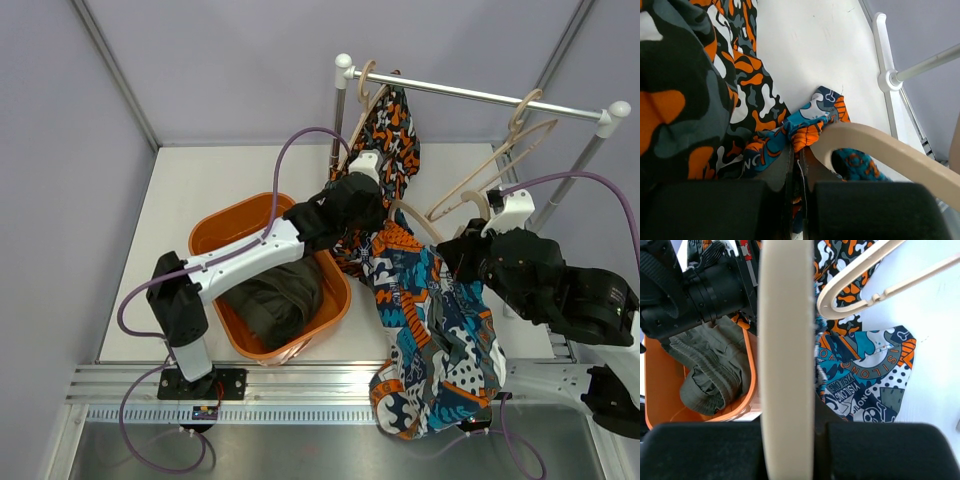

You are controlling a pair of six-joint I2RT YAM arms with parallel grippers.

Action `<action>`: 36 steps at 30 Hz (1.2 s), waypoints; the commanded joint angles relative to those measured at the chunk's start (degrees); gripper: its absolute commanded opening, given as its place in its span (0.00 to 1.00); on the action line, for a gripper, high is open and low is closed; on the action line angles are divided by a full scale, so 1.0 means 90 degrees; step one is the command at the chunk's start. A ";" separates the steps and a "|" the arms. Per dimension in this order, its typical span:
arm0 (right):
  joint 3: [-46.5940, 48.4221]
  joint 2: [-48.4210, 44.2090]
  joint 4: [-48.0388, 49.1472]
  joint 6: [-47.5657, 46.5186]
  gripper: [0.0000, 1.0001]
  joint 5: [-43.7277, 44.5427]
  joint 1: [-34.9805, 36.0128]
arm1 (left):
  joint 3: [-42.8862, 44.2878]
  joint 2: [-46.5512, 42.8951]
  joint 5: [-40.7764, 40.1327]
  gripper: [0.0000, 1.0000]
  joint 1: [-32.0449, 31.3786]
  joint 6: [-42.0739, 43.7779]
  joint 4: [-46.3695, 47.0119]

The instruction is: Remove the shorts from the hanger

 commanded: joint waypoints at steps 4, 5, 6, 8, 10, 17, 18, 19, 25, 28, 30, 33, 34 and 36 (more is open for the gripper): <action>0.0431 -0.0315 -0.0146 0.0130 0.00 0.0025 0.0095 | -0.0264 0.0212 -0.0279 0.00 0.0420 0.0081 0.0270; 0.0431 -0.0324 -0.0117 0.0120 0.00 0.0034 0.0105 | -0.0284 0.0192 -0.0211 0.00 0.0401 0.0091 0.0270; 0.0402 -0.0315 -0.0078 0.0101 0.00 0.0034 0.0095 | -0.0361 0.0153 -0.0201 0.00 0.0372 0.0120 0.0309; 0.0373 -0.0314 0.0039 0.0062 0.00 0.0073 0.0095 | -0.0469 0.0066 -0.0123 0.00 0.0304 0.0188 0.0387; 0.0314 -0.0295 0.0233 0.0023 0.00 0.0093 0.0105 | -0.0576 -0.0081 0.0013 0.00 0.0177 0.0305 0.0436; 0.0285 -0.0129 0.0576 -0.0094 0.00 0.0161 0.0095 | -0.0899 -0.0549 0.0141 0.00 -0.0467 0.0549 0.0377; 0.0285 -0.0119 0.0663 -0.0114 0.00 0.0171 0.0095 | -0.0938 -0.0705 0.0151 0.00 -0.0526 0.0579 0.0406; 0.0285 -0.0119 0.0703 -0.0153 0.00 0.0181 0.0095 | -0.0996 -0.0784 0.0151 0.00 -0.0595 0.0618 0.0426; 0.0294 0.0047 0.0898 -0.0212 0.00 0.0620 0.0095 | -0.1114 -0.1457 0.0209 0.00 -0.1366 0.0998 0.0475; 0.0197 0.0183 0.1064 -0.0212 0.00 0.0883 0.0095 | -0.0919 -0.1740 0.0413 0.00 -0.2028 0.1534 0.0436; 0.0138 0.0213 0.1171 -0.0212 0.00 0.0962 0.0105 | -0.0773 -0.1839 0.0628 0.00 -0.2332 0.1798 0.0446; 0.0099 0.0300 0.1308 -0.0260 0.00 0.1098 0.0105 | -0.0471 -0.1917 0.0981 0.00 -0.3025 0.2374 0.0202; 0.0109 0.0359 0.1328 -0.0280 0.00 0.1128 0.0095 | -0.0382 -0.1927 0.1029 0.00 -0.3220 0.2531 0.0115; 0.0196 0.0437 0.1377 -0.0319 0.00 0.1274 0.0105 | -0.0245 -0.1966 0.1069 0.00 -0.3826 0.3048 -0.0033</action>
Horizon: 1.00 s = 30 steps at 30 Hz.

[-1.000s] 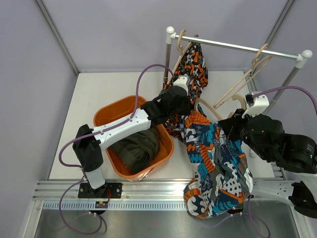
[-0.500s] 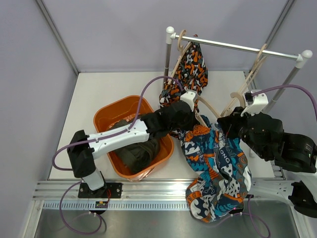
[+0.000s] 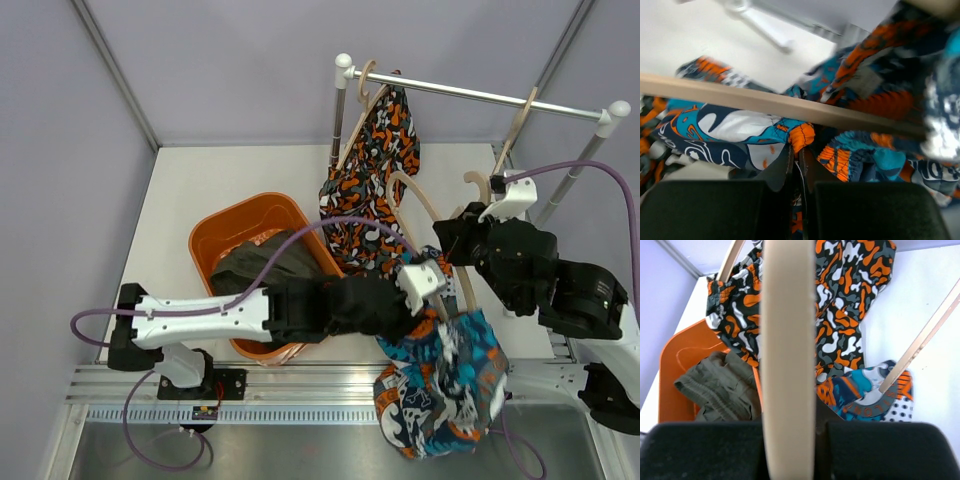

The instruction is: Remove the shorts from the hanger

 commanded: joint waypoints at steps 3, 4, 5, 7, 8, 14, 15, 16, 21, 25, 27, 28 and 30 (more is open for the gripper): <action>0.0316 0.0319 0.0396 -0.0217 0.00 0.0707 0.0054 | 0.0632 -0.0424 0.0460 0.00 -0.1336 0.1446 -0.0072; 0.0365 0.0416 0.0406 -0.0256 0.00 0.0814 0.0063 | 0.0671 -0.0443 0.0614 0.00 -0.1608 0.1650 -0.0092; 0.0462 0.0465 0.0415 -0.0276 0.00 0.0853 0.0054 | 0.0672 -0.0473 0.0674 0.00 -0.1727 0.1672 -0.0092; 0.0541 0.0611 0.0406 -0.0335 0.00 0.0931 0.0054 | 0.0633 -0.0619 0.0626 0.00 -0.1932 0.1847 -0.0082; 0.0638 0.0651 0.0357 -0.0335 0.00 0.0961 0.0054 | 0.0623 -0.0687 0.0490 0.00 -0.1962 0.1828 -0.0063; 0.1039 0.0935 -0.0033 -0.0198 0.00 0.1127 0.0063 | 0.1099 -0.1312 -0.2397 0.00 -0.1962 0.1837 -0.0432; 0.1049 0.0935 -0.0082 -0.0189 0.00 0.1137 0.0064 | 0.1266 -0.1361 -0.2846 0.00 -0.1962 0.1964 -0.0482; 0.1049 0.0925 -0.0102 -0.0179 0.00 0.1205 0.0064 | 0.1461 -0.1410 -0.3779 0.00 -0.1953 0.2323 -0.0502; 0.1244 0.0905 -0.0336 -0.0159 0.00 0.1322 0.0054 | 0.2963 -0.1742 -0.5155 0.00 -0.1962 0.4119 0.0559; 0.1352 0.0857 -0.0502 -0.0149 0.00 0.1430 0.0054 | 0.3591 -0.1713 -0.5516 0.00 -0.1953 0.7196 0.2743; 0.1332 0.0818 -0.0561 -0.0101 0.00 0.1430 0.0054 | 0.3582 -0.1645 -0.5507 0.00 -0.1953 0.8346 0.4435; 0.1303 0.0769 -0.0580 -0.0101 0.00 0.1459 0.0054 | 0.3688 -0.1616 -0.5488 0.00 -0.1924 0.9115 0.4768; 0.1283 0.0730 -0.0610 -0.0101 0.00 0.1469 0.0063 | 0.3816 -0.1557 -0.5468 0.00 -0.1846 0.9609 0.5404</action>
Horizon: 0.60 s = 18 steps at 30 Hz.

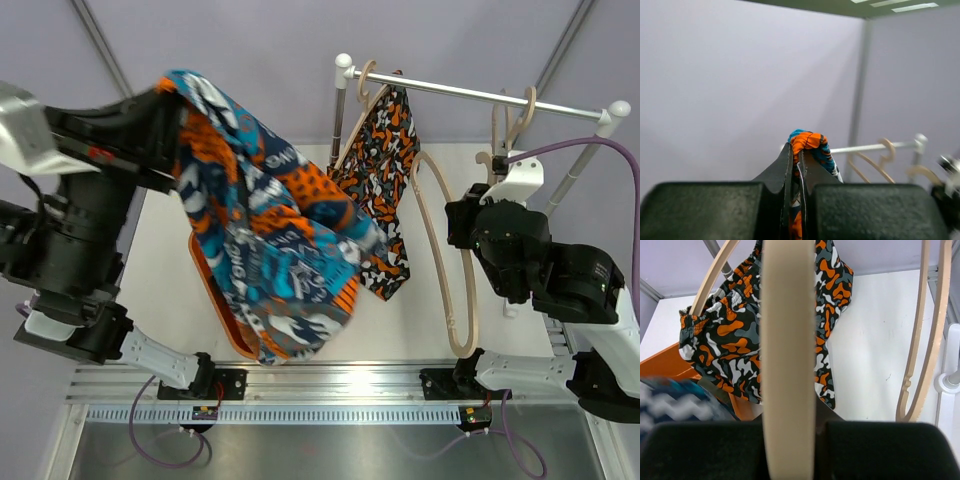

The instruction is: Remove the shorts from the hanger

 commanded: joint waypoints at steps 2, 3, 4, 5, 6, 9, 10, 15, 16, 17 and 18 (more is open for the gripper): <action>0.0200 -0.0101 -0.0093 0.0128 0.00 0.0396 0.0049 | 0.0295 0.0131 -0.0283 0.00 0.0273 0.2479 0.2160; 0.0220 -0.0101 -0.0122 0.0108 0.00 0.0386 0.0059 | 0.0286 0.0073 -0.0244 0.00 0.0341 0.2470 0.2169; 0.0278 -0.0062 -0.0122 0.0089 0.00 0.0376 0.0059 | 0.0247 -0.0083 -0.0147 0.00 0.0506 0.2354 0.2160; 0.0298 -0.0043 -0.0132 0.0089 0.00 0.0367 0.0049 | 0.0111 -0.0162 -0.0088 0.00 0.0605 0.2285 0.2063; 0.0317 -0.0023 -0.0161 0.0089 0.00 0.0366 0.0049 | 0.0033 -0.0259 -0.0049 0.00 0.0712 0.2168 0.1965; 0.0259 -0.0033 -0.0132 0.0128 0.00 0.0337 0.0059 | -0.0649 -0.0649 -0.0029 0.00 0.1054 0.1524 0.1360; 0.0162 -0.0071 -0.0093 0.0137 0.00 0.0327 0.0049 | -0.0903 -0.0757 -0.0029 0.00 0.1200 0.1155 0.1281; -0.0073 -0.0150 -0.0063 0.0284 0.00 0.0279 0.0059 | -0.1852 -0.1061 0.0380 0.00 0.2128 -0.1014 -0.0924; -0.0112 -0.0169 -0.0073 0.0303 0.00 0.0269 0.0059 | -0.1969 -0.1032 0.0681 0.00 0.2390 -0.1616 -0.1545; -0.0131 -0.0189 -0.0102 0.0333 0.00 0.0278 0.0059 | -0.1999 -0.0993 0.0849 0.00 0.2499 -0.1893 -0.1812; -0.0141 -0.0237 -0.0112 0.0371 0.00 0.0279 0.0049 | -0.2009 -0.0886 0.1227 0.00 0.2645 -0.2253 -0.2008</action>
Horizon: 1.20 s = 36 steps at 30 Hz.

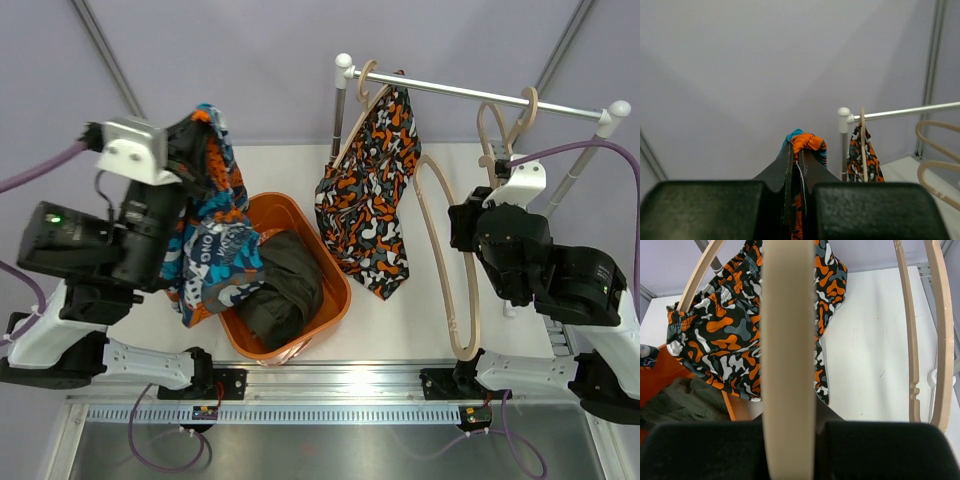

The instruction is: Remove the shorts from the hanger

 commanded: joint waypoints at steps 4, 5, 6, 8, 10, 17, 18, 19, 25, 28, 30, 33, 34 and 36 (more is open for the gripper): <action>-0.0159 -0.0231 0.0028 0.0348 0.00 0.0230 0.0059 | 0.0111 0.0654 0.1254 0.00 0.0468 -0.1964 -0.2042; -0.0178 -0.0251 -0.0010 0.0367 0.00 0.0240 0.0049 | 0.0160 0.0722 0.1341 0.00 0.0508 -0.2033 -0.2150; -0.0188 -0.0280 -0.0030 0.0377 0.00 0.0250 0.0059 | 0.0229 0.0771 0.1468 0.00 0.0566 -0.2120 -0.2247; -0.0188 -0.0348 -0.0088 0.0397 0.00 0.0289 0.0049 | 0.0472 0.0898 0.1897 0.00 0.0771 -0.2413 -0.2608; -0.0179 -0.0407 -0.0137 0.0416 0.00 0.0299 0.0059 | 0.0755 0.1054 0.2532 0.00 0.1122 -0.2822 -0.3134; -0.0237 -0.0592 -0.0186 0.0485 0.00 0.0328 0.0059 | 0.0474 0.0735 0.2661 0.00 0.1854 -0.3643 -0.3303; -0.0256 -0.0602 -0.0196 0.0494 0.00 0.0318 0.0059 | 0.0232 0.0646 0.2458 0.00 0.2059 -0.3944 -0.3303; -0.0276 -0.0602 -0.0206 0.0504 0.00 0.0318 0.0049 | 0.0094 0.0568 0.2224 0.00 0.2128 -0.4092 -0.3303; -0.0422 -0.0670 -0.0157 0.0553 0.00 0.0250 0.0059 | -0.1708 -0.0057 -0.0034 0.00 0.2655 -0.5888 -0.4042; -0.0471 -0.0680 -0.0118 0.0553 0.00 0.0191 0.0059 | -0.2880 -0.0244 0.0510 0.00 0.3368 -0.7314 -0.4648; -0.0539 -0.0700 -0.0069 0.0553 0.00 0.0123 0.0049 | -0.3488 -0.0118 0.1096 0.00 0.3934 -0.8047 -0.4806; -0.0666 -0.0710 -0.0020 0.0563 0.00 0.0035 0.0059 | -0.4505 0.0321 0.2118 0.00 0.4664 -0.8370 -0.4671; -0.0696 -0.0719 -0.0011 0.0582 0.00 0.0016 0.0049 | -0.4671 0.0864 0.2539 0.00 0.4842 -0.8391 -0.4487; -0.0793 -0.0739 0.0038 0.0602 0.00 -0.0043 0.0059 | -0.5053 0.1521 0.3969 0.00 0.5339 -0.8478 -0.3913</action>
